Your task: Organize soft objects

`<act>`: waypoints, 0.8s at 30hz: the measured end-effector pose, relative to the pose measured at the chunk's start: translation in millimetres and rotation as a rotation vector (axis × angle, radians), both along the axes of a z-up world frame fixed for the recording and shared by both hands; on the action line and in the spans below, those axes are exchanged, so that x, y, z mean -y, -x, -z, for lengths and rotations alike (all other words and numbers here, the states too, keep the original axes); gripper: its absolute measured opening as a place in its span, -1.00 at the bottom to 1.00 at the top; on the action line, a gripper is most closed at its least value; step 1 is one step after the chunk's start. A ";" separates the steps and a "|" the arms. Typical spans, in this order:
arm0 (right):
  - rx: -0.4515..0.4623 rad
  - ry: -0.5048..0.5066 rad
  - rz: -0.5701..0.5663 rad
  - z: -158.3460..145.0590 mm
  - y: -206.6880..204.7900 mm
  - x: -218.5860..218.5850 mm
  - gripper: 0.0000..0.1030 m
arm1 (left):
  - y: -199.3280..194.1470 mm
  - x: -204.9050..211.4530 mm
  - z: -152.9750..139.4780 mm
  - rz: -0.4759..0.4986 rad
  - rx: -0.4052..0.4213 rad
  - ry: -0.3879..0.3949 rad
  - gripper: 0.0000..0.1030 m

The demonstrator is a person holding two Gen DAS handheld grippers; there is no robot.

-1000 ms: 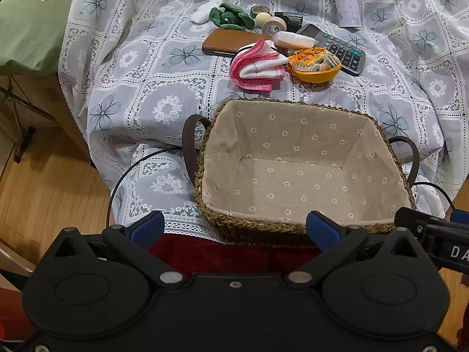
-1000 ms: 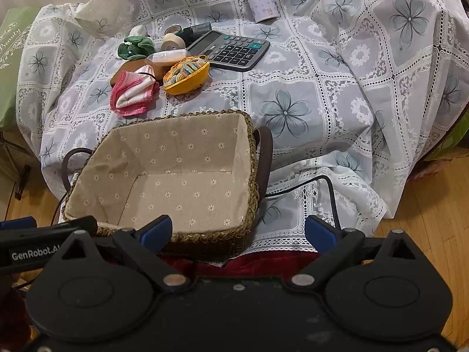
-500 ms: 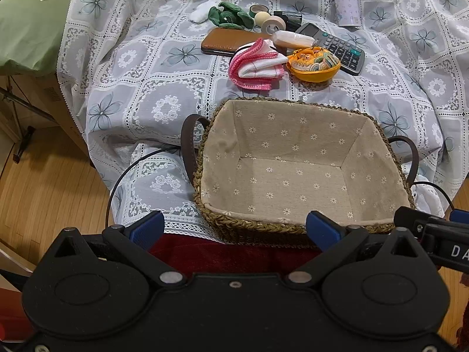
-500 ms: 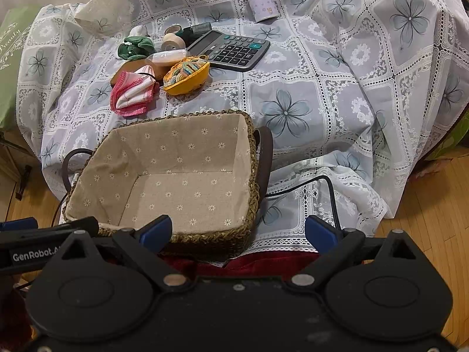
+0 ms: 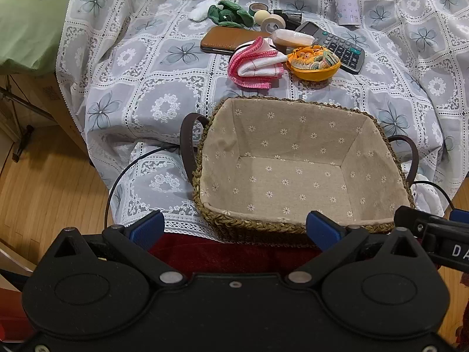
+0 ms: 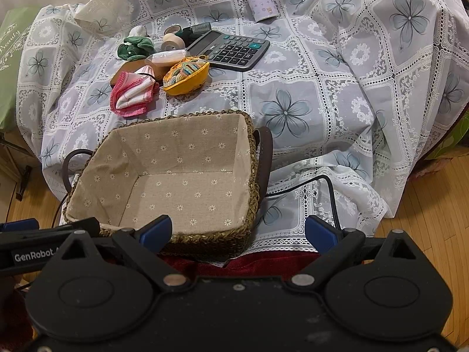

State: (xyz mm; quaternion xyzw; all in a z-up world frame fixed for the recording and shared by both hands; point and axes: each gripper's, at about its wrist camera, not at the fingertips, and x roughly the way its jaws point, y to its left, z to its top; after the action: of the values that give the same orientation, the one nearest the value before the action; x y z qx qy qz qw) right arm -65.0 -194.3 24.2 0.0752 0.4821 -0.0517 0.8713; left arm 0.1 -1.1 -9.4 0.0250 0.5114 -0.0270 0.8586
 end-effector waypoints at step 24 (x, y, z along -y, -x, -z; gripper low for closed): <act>-0.006 -0.022 -0.002 2.9 0.9 0.1 0.90 | 0.1 -3.5 -0.7 0.004 -0.016 0.034 0.94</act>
State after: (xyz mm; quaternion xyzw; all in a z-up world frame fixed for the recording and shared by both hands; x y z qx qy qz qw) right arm -65.8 -194.3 21.3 0.0841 0.4853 -0.0457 0.8691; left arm 0.0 2.4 -8.6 0.0112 0.5176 -0.0377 0.8547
